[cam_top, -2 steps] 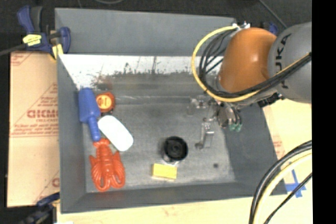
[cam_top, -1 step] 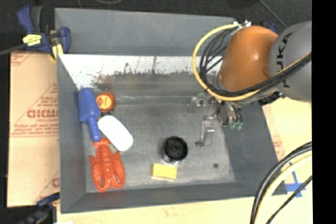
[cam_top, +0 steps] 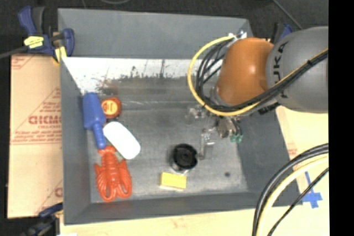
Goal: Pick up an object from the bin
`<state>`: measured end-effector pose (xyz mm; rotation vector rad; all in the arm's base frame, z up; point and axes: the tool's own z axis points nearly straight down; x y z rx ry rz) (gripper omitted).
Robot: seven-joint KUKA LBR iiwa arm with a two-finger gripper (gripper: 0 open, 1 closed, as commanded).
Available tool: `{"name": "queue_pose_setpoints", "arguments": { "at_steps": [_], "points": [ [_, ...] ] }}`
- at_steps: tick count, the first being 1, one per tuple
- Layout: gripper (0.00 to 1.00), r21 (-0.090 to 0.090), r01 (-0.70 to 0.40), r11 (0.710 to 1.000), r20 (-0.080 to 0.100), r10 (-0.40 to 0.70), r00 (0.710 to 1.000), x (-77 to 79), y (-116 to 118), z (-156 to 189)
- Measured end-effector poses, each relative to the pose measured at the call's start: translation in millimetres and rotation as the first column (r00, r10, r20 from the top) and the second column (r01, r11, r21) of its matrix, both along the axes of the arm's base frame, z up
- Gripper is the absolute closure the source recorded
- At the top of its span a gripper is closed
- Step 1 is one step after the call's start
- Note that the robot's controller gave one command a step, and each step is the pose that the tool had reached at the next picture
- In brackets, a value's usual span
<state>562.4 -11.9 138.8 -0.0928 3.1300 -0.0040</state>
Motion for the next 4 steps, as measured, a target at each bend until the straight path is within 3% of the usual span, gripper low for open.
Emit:
{"name": "queue_pose_setpoints", "arguments": {
  "at_steps": [1,2,3,4],
  "points": [
    [0.00,0.002,-0.124,0.992,-0.004,0.124,0.992,-40.1,9.8,-55.1],
    [0.00,0.002,-0.140,0.990,-0.007,0.140,0.990,-51.7,10.0,-67.6],
    [0.00,0.005,-0.267,0.964,-0.020,0.267,0.964,-52.9,9.6,-41.9],
    [1.00,0.001,-0.329,0.944,-0.014,0.329,0.944,-55.1,49.3,-65.1]
  ]
}}
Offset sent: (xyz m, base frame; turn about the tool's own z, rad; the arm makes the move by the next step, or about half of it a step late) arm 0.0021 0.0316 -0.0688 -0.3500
